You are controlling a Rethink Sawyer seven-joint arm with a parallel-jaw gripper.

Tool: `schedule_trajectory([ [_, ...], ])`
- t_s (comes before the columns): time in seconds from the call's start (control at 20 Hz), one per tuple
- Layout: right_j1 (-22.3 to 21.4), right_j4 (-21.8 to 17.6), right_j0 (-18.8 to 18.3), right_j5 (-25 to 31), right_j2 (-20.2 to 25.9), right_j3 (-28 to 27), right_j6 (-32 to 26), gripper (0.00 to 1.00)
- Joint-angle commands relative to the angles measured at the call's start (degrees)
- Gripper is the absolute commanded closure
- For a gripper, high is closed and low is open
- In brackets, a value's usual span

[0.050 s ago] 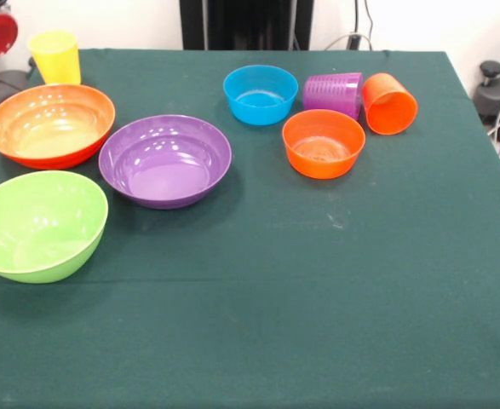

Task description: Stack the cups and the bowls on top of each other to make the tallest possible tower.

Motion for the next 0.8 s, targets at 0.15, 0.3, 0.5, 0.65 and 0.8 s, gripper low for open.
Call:
schedule_trajectory([
  [0.15, 7.11, 0.06, -1.24, -6.43, 6.28, -11.89, 8.31, 1.0],
  [0.3, 8.76, 0.47, -1.6, -7.21, 5.64, -14.17, 9.14, 1.0],
  [0.5, 8.99, 2.1, -1.62, -7.56, 4.75, -14.33, 8.44, 1.0],
  [0.65, 9.05, 3.2, -1.51, -7.4, 4.15, -13.9, 7.75, 1.0],
  [0.8, 9.42, 3.97, -1.47, -7.22, 3.64, -13.62, 7.24, 1.0],
])
